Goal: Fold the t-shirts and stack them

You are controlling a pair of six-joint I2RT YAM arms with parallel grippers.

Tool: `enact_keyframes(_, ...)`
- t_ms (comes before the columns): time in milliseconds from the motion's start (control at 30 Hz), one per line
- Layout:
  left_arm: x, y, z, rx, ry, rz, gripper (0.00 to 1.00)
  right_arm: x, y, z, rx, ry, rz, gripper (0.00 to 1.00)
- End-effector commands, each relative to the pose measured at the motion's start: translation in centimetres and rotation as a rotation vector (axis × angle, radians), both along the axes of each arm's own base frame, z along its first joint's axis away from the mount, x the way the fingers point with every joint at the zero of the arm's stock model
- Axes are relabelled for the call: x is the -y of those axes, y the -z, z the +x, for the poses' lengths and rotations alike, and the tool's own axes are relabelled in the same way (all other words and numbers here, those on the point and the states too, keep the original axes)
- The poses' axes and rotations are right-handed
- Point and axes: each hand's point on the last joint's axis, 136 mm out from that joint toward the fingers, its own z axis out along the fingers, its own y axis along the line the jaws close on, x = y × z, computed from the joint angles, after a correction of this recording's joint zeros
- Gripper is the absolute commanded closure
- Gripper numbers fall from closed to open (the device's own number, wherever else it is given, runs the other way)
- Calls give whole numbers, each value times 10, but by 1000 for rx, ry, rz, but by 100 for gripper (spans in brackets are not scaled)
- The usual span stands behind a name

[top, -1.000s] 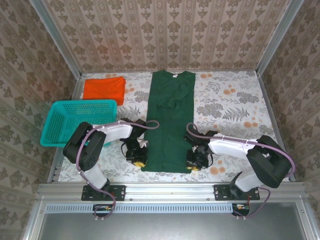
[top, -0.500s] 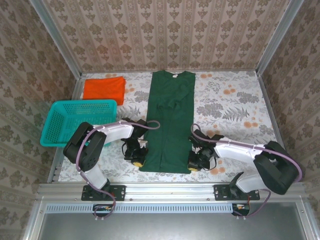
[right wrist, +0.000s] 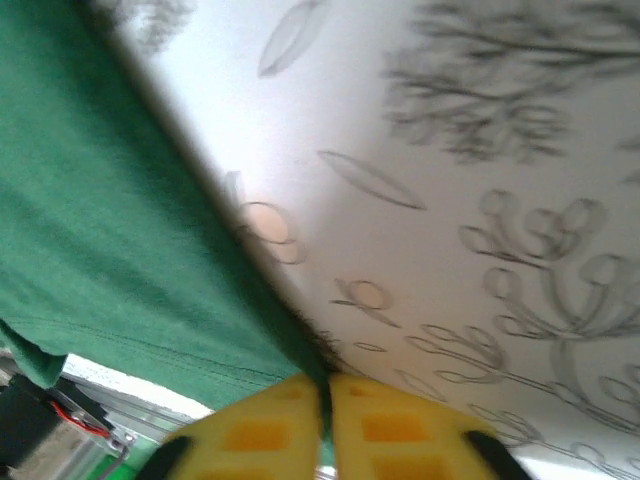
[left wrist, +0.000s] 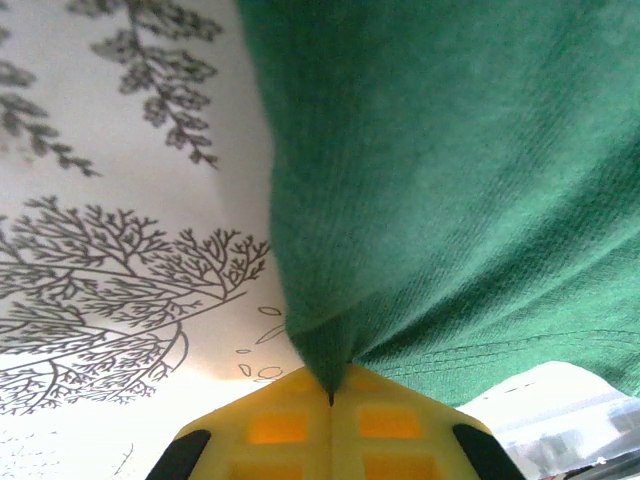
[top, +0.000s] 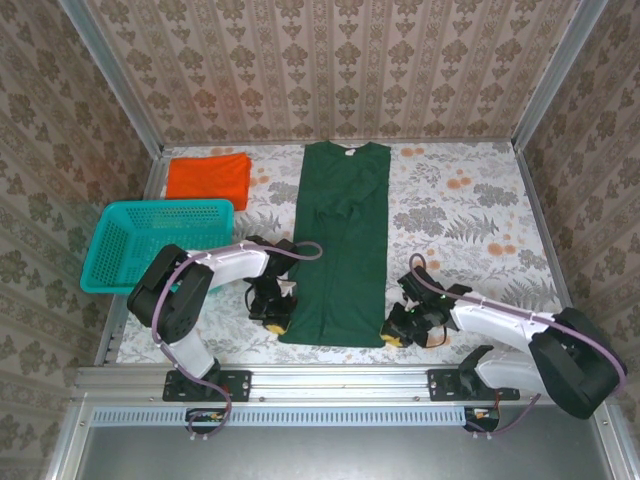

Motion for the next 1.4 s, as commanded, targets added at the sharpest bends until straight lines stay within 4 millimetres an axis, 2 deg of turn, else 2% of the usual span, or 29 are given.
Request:
enact_keyframes(0, -7, 0, 0, 11, 13, 52, 100, 36, 22, -25, -105, 105, -146, 72)
enact_keyframes(100, -5, -2, 0, 20, 17, 41, 88, 33, 14, -19, -57, 102, -125, 56)
enact_keyframes(300, 1, -23, 2, 54, 17, -9, 72, 22, -3, -6, 13, 27, -98, 49)
enact_keyframes(367, 1, -31, 4, 73, 12, -24, 63, 18, -7, -3, 33, -8, -99, 47)
enact_keyframes(400, 1, -34, 4, 80, 8, -31, 61, 20, -6, -6, 13, -23, -124, 47)
enact_keyframes(567, 1, -39, 7, 80, -58, -84, 56, 10, -9, -2, 23, -104, -139, 46)
enact_keyframes(733, 4, -32, 8, 24, -133, -146, 62, -7, -7, -5, 17, -189, -125, 50)
enact_keyframes(833, 5, -23, 1, -29, -141, -140, 66, -21, -9, -1, 50, -232, -102, 54)
enact_keyframes(1100, 0, -7, -10, -98, -133, -75, 67, -29, -10, 0, 60, -251, -86, 66)
enact_keyframes(1167, 1, -4, -10, -103, -130, -71, 75, -33, -10, 1, 61, -253, -67, 69)
enact_keyframes(1267, 2, -3, -7, -94, -126, -70, 96, -36, -10, 2, 63, -251, -52, 78)
enact_keyframes(1300, 2, -3, -6, -93, -124, -67, 100, -37, -9, 2, 62, -253, -49, 79)
enact_keyframes(1367, 2, -3, -5, -91, -120, -61, 100, -36, -6, 2, 52, -251, -58, 83)
